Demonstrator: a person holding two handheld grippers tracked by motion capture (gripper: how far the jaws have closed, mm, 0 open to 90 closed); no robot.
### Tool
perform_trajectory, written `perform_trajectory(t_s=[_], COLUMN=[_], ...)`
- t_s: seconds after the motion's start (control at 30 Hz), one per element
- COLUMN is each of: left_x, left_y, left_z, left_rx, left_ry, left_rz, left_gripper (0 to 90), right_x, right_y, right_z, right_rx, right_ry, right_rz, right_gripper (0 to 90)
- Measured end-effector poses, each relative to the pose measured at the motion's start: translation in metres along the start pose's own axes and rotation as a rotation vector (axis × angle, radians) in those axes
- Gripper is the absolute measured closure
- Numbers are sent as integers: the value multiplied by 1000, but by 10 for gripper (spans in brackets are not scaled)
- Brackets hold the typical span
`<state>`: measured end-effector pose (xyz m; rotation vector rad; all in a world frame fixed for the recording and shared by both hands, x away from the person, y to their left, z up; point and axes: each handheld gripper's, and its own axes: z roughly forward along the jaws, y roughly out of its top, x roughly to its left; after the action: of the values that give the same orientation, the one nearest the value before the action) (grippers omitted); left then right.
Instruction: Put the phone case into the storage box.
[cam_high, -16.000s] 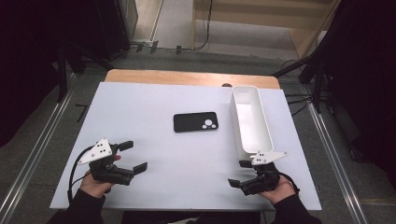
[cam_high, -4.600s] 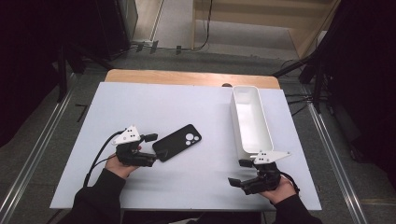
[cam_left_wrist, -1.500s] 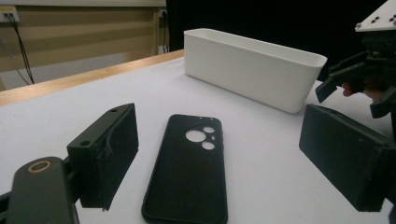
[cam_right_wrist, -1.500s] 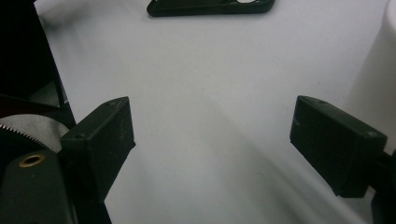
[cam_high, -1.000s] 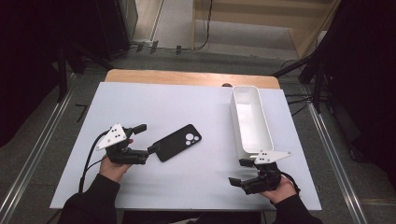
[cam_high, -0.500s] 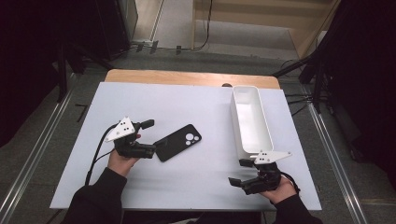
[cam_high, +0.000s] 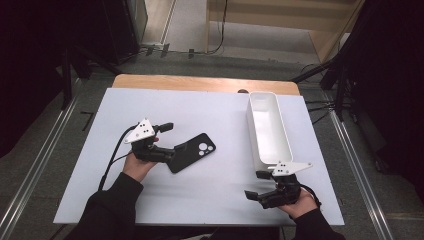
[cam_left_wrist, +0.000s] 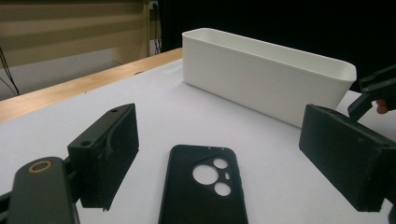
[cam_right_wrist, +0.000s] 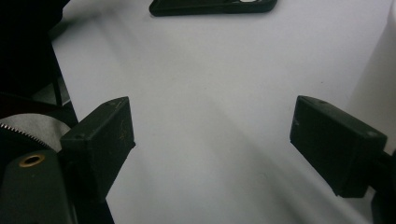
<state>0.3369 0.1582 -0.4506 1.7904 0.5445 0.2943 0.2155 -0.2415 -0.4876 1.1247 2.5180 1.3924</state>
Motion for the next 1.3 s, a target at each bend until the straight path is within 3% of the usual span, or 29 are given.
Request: perform_trajectory(t_s=[0.5, 1.3], left_x=[5, -3], left_y=[5, -13], left_z=[29, 41], left_rx=[9, 92], left_ry=[3, -7], left_rz=[1, 50], left_gripper=[120, 117], right_x=[0, 0], right_y=[0, -1], right_z=[0, -1], right_rx=[2, -6], right_ry=[3, 0], right_rz=[2, 4], right_gripper=[123, 123])
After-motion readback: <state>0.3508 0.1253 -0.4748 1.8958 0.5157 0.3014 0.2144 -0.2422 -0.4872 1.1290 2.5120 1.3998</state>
